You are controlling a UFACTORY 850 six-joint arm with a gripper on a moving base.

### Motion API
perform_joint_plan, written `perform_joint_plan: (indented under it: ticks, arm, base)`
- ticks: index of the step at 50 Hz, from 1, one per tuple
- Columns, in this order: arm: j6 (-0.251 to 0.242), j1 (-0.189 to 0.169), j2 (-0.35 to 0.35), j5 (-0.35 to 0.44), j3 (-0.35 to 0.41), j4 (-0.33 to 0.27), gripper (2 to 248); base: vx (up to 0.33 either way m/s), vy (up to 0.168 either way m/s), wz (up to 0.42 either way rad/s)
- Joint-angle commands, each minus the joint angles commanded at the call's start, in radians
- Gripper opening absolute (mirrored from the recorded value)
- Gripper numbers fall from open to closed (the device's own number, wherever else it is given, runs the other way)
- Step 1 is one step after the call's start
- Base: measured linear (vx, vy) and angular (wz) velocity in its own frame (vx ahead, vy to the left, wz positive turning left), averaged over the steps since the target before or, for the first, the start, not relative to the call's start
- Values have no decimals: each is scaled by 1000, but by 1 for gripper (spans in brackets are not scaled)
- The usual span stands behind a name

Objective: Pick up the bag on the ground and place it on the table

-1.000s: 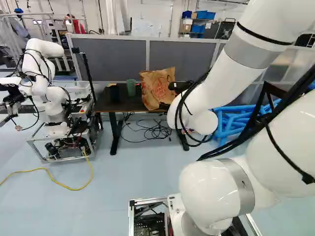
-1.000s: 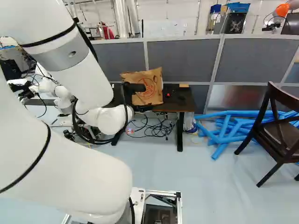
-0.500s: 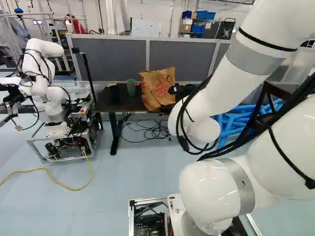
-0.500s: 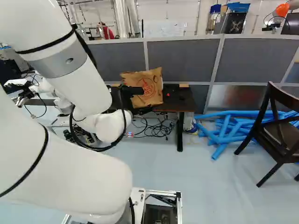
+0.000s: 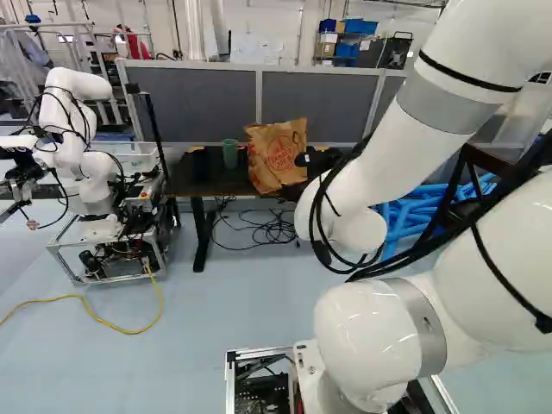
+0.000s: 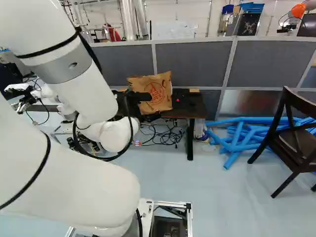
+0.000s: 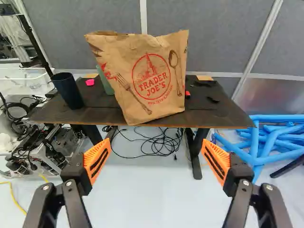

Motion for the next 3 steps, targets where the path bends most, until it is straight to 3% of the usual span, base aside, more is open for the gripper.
perform_joint_plan:
  ticks: [3]
  arm:
    - [0, 0, 0, 0, 0, 0, 247]
  base:
    - [0, 0, 0]
